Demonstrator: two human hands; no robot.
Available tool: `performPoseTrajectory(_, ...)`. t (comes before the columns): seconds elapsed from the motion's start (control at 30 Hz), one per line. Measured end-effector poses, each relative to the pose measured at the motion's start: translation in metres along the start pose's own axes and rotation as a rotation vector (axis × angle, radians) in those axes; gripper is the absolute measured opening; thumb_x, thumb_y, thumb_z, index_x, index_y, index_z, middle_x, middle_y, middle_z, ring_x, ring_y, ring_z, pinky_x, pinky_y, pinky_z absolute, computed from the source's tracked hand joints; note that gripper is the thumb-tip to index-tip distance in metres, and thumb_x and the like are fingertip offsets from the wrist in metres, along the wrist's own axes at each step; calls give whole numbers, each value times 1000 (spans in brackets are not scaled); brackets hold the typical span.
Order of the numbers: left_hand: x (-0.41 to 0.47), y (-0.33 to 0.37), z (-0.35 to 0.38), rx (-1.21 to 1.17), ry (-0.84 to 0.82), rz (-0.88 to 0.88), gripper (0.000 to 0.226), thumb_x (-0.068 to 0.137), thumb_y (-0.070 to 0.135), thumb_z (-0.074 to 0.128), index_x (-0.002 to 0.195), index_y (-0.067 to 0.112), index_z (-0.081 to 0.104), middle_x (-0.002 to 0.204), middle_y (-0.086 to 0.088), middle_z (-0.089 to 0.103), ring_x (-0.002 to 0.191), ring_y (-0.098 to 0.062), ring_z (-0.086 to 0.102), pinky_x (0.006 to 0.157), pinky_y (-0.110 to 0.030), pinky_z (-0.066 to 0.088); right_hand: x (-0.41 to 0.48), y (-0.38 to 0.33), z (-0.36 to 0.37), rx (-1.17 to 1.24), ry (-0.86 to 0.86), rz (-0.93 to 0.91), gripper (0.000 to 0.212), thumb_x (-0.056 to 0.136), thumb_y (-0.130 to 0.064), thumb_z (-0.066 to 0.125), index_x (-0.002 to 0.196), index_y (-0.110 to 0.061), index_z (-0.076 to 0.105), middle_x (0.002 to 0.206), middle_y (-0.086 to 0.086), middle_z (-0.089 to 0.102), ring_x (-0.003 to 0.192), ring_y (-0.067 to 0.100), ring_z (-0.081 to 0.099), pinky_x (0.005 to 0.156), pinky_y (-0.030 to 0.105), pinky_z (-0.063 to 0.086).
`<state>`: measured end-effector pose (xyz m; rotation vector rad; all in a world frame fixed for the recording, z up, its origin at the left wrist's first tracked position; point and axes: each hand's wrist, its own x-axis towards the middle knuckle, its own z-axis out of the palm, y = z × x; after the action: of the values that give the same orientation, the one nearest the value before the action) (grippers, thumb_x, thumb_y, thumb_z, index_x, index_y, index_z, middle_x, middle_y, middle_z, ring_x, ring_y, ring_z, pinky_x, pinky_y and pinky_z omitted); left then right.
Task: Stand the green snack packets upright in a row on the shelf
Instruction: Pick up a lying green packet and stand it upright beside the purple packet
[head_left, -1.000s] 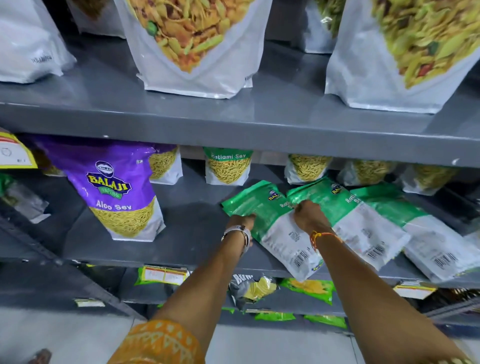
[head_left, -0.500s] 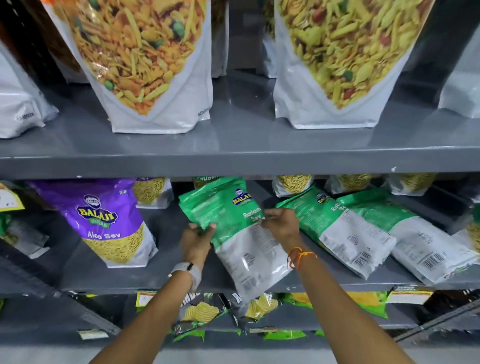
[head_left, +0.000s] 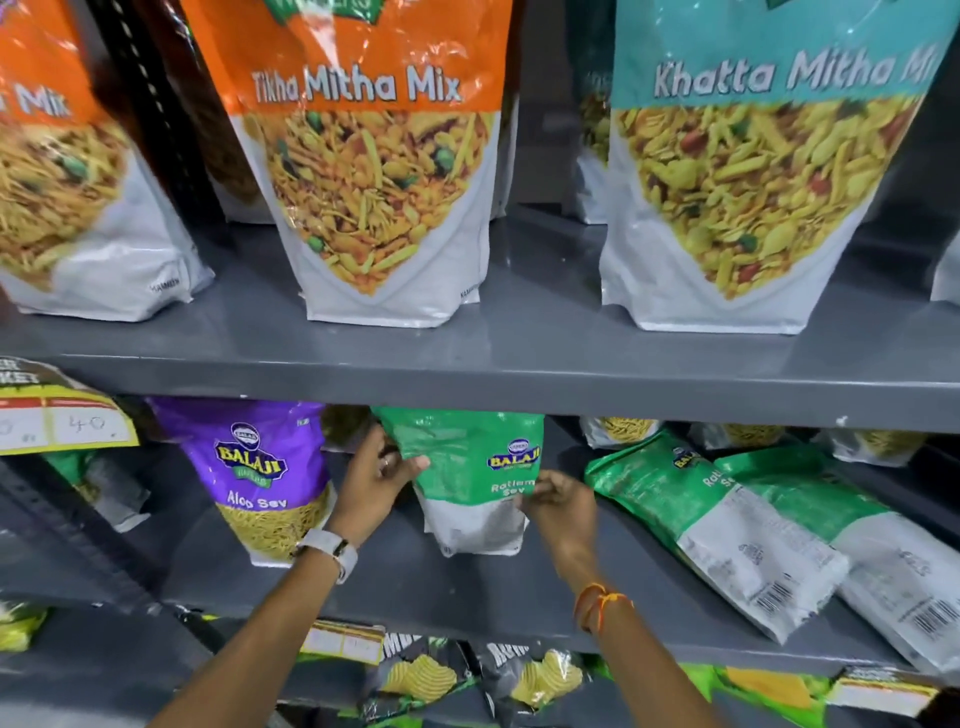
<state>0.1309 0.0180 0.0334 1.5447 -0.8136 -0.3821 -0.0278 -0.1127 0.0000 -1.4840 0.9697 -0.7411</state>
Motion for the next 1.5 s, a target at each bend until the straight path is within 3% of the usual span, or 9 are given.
performPoseTrajectory(0.17,-8,-28,6,-122,-38,-96,36,78,-5,63,103,17,48,99,-4,58,79,10,63,72,-7,49,-7,16,0,-10,76,-10,36,70,16,65,67,-20,58,47,-15,61,57,2,55,56,12,45)
performPoseTrajectory(0.33,-14,-44,19,-227,-128,-225,110,41,55,81,131,12,36,119,2,55,106,4,56,80,-5,47,-39,34,18,-23,153,36,54,71,-4,75,119,-6,50,119,11,57,107,22,57,92,23,50)
performPoseTrajectory(0.5,-13,-48,27,-238,-117,-252,31,88,8,55,118,14,47,112,2,62,115,-18,54,76,-9,50,-59,31,45,-22,158,4,70,70,-6,75,131,-11,40,126,7,51,118,27,52,100,47,47)
performPoseTrajectory(0.67,-27,-44,26,-159,-104,-242,21,84,30,63,103,24,56,104,2,65,87,2,65,72,-8,49,-63,32,51,-105,47,0,92,72,-17,76,144,-12,19,151,6,28,137,21,31,113,36,31)
performPoseTrajectory(0.77,-41,-51,24,-14,-48,-230,61,64,81,46,102,34,54,107,7,59,96,6,57,84,-8,41,-61,31,48,-157,-24,-9,99,69,-20,79,144,-12,16,131,2,26,124,14,33,102,15,25)
performPoseTrajectory(0.93,-61,-57,22,-129,24,-307,98,52,95,26,121,28,49,125,12,56,116,3,49,100,-21,37,-51,32,37,-87,-172,-21,118,47,-59,77,143,-20,23,140,-2,32,127,15,36,98,18,35)
performPoseTrajectory(1.1,-67,-56,29,-129,68,-304,73,66,84,26,86,24,62,102,7,64,99,0,56,93,-21,41,-44,35,30,29,-336,-83,108,49,-30,89,135,-33,25,133,-25,42,117,-17,43,96,15,47)
performPoseTrajectory(1.27,-57,-59,33,-62,164,-283,24,98,16,35,94,21,58,102,-13,68,91,-14,68,75,-11,51,-39,42,26,-57,-295,-73,78,56,-9,86,108,-26,29,111,-15,49,100,-7,50,73,1,44)
performPoseTrajectory(1.5,9,-15,22,-106,26,-429,41,98,34,31,127,11,49,137,-5,49,121,-17,45,97,-24,29,-22,47,15,-51,-419,-51,63,65,5,77,112,-6,37,111,1,53,90,-21,54,69,-1,43)
